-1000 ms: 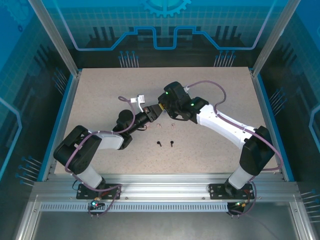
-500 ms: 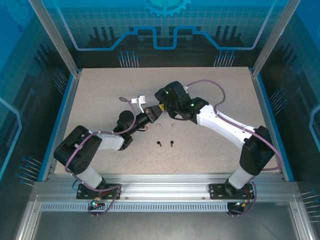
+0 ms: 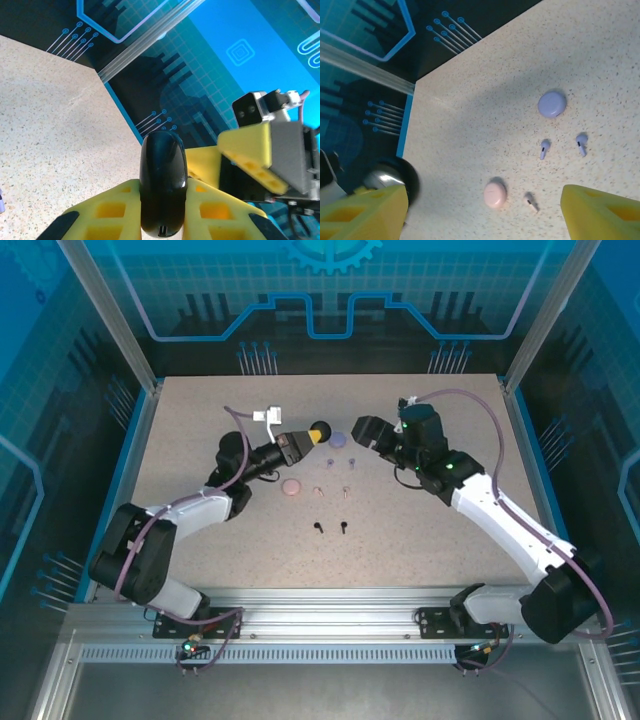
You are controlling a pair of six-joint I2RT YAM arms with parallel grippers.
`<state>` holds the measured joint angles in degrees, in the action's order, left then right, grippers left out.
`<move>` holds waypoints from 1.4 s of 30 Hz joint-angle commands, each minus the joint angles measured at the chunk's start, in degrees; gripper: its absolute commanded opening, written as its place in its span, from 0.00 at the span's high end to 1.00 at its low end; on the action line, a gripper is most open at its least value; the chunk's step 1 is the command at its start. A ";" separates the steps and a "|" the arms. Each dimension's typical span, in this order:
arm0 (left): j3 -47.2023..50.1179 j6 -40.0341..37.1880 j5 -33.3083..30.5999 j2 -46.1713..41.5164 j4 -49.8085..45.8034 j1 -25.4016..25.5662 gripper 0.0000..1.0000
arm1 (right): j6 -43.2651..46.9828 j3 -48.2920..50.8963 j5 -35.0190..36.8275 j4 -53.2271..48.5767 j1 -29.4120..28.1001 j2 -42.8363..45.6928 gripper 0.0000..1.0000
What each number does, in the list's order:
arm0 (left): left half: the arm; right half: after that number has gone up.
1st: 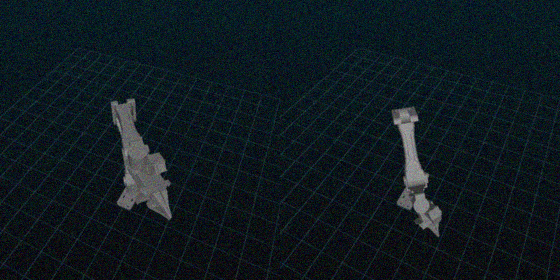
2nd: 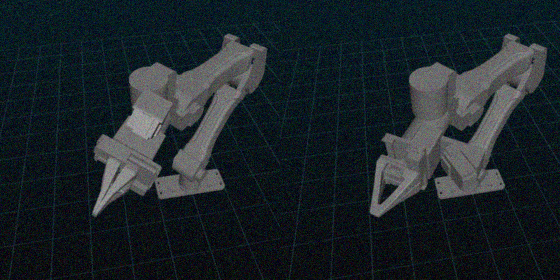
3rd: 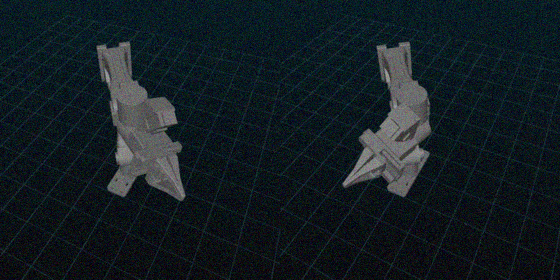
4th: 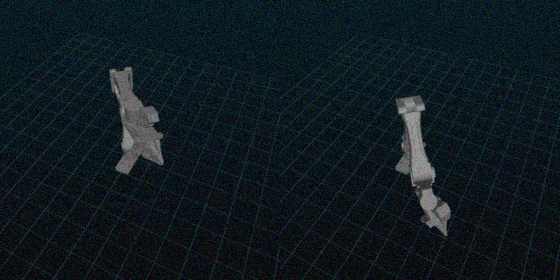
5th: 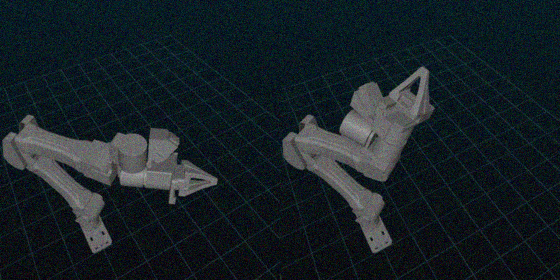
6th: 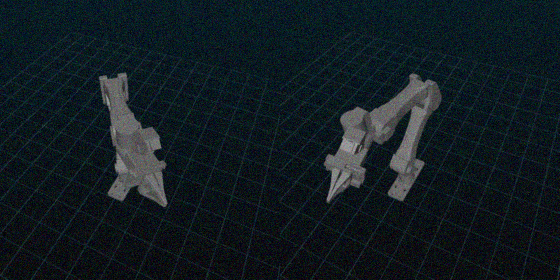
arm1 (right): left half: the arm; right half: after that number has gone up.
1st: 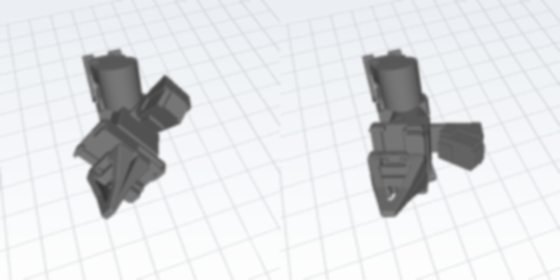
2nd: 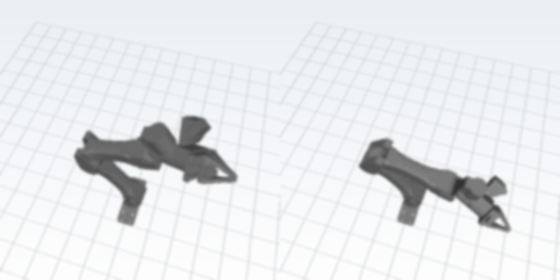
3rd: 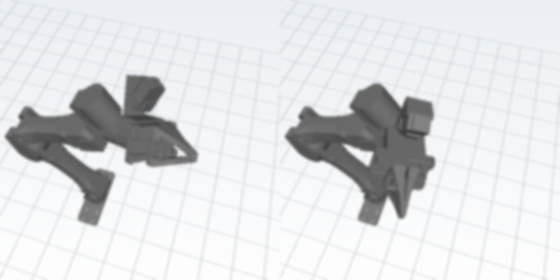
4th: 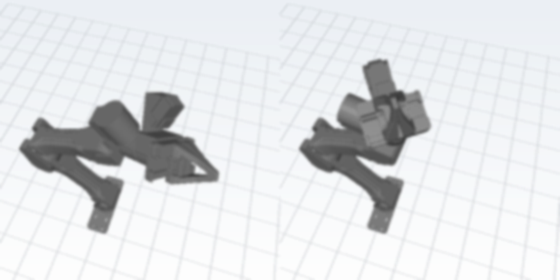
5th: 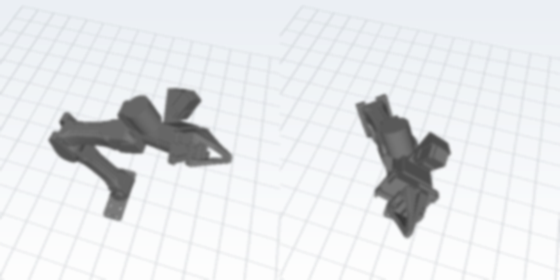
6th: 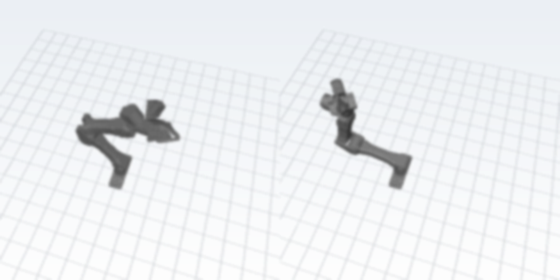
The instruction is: Insert the wireless bluetooth earbuds into the charging case
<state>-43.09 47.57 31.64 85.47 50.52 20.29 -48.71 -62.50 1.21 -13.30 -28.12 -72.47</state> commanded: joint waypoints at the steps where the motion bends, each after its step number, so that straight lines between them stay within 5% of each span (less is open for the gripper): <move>1: -4.08 -6.65 7.55 -2.89 -10.26 -1.58 1.00 | 16.59 2.60 -11.47 6.19 0.85 2.12 0.20; 12: -12.11 -14.69 15.20 -4.08 -24.80 -2.53 1.00 | 22.81 -1.86 -22.22 10.43 -0.66 -3.21 0.25; 28: -13.16 -13.17 18.00 -5.98 -24.31 -2.45 1.00 | 23.06 -5.66 -18.78 8.82 -1.20 -9.09 0.35; 34: -12.84 -12.08 19.08 -7.57 -23.37 -2.36 1.00 | 19.40 -3.24 -14.85 8.89 1.42 -9.53 0.46; 42: -11.94 -12.94 18.81 -7.71 -23.83 -2.37 1.00 | 15.60 4.02 -17.60 12.85 3.42 -3.46 0.45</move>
<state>-53.95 34.54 48.95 78.52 25.80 17.78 -31.14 -60.49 -15.46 -2.96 -25.23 -79.50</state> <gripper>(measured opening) 0.205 0.544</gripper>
